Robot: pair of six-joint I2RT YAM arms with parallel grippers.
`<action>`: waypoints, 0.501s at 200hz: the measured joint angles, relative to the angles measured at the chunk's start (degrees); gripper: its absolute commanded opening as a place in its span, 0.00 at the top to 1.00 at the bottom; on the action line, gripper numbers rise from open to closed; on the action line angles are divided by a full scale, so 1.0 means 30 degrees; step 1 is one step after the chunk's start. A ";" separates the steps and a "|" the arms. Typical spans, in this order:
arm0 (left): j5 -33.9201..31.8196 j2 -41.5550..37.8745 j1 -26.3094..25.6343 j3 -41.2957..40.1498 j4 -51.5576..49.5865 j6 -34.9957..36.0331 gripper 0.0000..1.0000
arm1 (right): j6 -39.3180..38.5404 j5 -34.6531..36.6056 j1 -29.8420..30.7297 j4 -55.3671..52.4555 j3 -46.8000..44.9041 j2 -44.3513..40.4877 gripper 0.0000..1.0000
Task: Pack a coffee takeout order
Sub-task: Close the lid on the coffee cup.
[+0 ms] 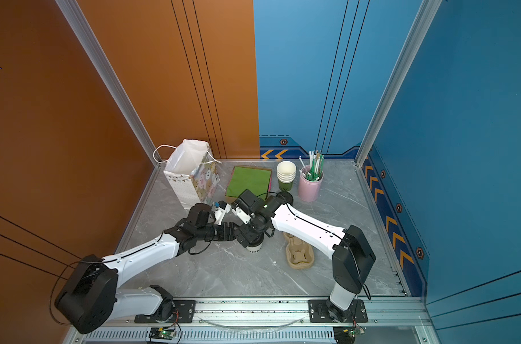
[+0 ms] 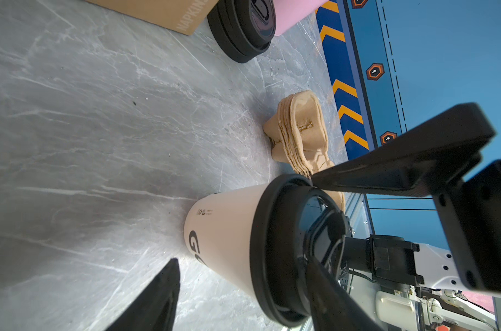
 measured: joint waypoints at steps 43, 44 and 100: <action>-0.0474 -0.0641 0.0153 0.0000 -0.0189 0.0022 0.29 | 0.0146 -0.0255 -0.0219 0.0197 0.0000 -0.0685 0.00; -0.0481 -0.0663 0.0153 0.0000 -0.0204 0.0022 0.29 | 0.0153 -0.0262 -0.0233 0.0197 0.0000 -0.0699 0.00; -0.0758 -0.2499 0.0488 0.0284 -0.1282 0.0685 0.27 | 0.2317 0.0517 -0.1916 0.1078 -0.1180 -0.4444 0.00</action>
